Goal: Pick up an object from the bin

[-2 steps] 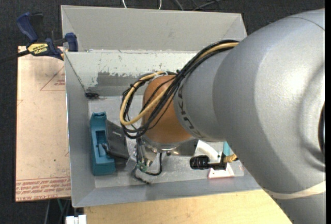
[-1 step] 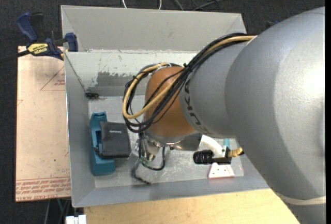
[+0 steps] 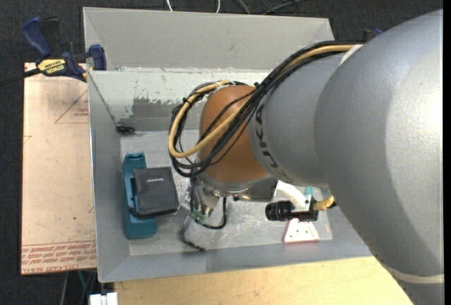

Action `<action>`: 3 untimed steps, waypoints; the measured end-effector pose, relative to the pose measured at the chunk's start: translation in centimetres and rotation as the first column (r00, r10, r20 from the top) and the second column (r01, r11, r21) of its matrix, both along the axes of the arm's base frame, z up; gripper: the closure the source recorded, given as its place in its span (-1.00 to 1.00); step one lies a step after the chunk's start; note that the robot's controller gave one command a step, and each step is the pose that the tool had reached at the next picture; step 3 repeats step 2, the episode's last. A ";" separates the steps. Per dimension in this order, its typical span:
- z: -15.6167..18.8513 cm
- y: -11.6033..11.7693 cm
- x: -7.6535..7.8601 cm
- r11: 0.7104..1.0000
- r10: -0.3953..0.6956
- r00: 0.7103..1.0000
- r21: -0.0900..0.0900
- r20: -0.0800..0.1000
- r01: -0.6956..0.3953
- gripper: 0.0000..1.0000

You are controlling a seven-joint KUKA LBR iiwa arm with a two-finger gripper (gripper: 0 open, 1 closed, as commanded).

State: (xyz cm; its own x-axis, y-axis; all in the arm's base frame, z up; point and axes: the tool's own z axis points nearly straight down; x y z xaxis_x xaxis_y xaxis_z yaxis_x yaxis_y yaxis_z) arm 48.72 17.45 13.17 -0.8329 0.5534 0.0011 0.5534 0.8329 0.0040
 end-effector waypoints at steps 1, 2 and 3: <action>2.7 0.0 0.0 1.000 0.001 1.000 -0.001 -0.003 -0.001 1.00; 6.9 -0.1 -0.2 1.000 0.002 1.000 -0.003 -0.008 -0.002 1.00; 6.9 -0.1 -0.2 1.000 0.002 1.000 -0.003 -0.008 -0.002 1.00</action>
Offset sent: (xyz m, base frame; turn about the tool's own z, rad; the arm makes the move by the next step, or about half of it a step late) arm -0.0010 -0.0003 0.1019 -0.0007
